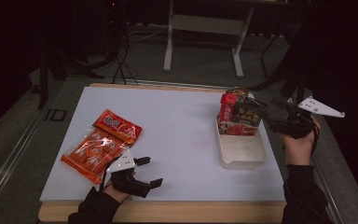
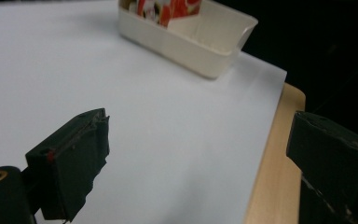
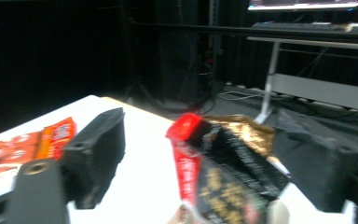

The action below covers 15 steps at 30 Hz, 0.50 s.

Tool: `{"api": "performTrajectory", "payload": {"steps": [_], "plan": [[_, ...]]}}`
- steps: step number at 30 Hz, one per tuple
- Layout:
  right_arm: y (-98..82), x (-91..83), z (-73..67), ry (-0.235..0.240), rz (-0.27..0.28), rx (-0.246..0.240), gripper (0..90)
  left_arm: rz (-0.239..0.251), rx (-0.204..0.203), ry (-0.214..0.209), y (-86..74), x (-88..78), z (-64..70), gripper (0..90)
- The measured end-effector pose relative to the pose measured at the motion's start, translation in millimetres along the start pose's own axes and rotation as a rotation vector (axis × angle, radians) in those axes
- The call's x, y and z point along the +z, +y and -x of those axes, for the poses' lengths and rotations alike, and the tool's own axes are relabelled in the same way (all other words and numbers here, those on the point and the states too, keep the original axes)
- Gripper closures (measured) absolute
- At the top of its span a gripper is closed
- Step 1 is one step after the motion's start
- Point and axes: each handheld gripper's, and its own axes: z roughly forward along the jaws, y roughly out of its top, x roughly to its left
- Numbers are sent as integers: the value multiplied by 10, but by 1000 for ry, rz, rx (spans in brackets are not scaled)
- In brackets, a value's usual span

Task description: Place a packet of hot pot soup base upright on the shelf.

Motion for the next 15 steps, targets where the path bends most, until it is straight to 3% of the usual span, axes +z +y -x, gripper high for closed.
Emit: {"api": "performTrajectory", "payload": {"steps": [3,5,7,10,15], "plan": [[-33,-31,-119,33,16,-3,115,-19,-3,2,11,-6,1,62],[-105,-23,-301,57,-10,-34,110,-41,-2,8,32,-16,-7,63],[-134,-25,-357,73,-17,-42,110,-36,-1,10,36,-25,-10,63],[-241,-20,-516,107,-46,-22,113,-45,2,2,63,-56,-18,64],[-380,-52,-642,155,-56,-17,136,-42,13,6,132,-159,-63,110]]}}
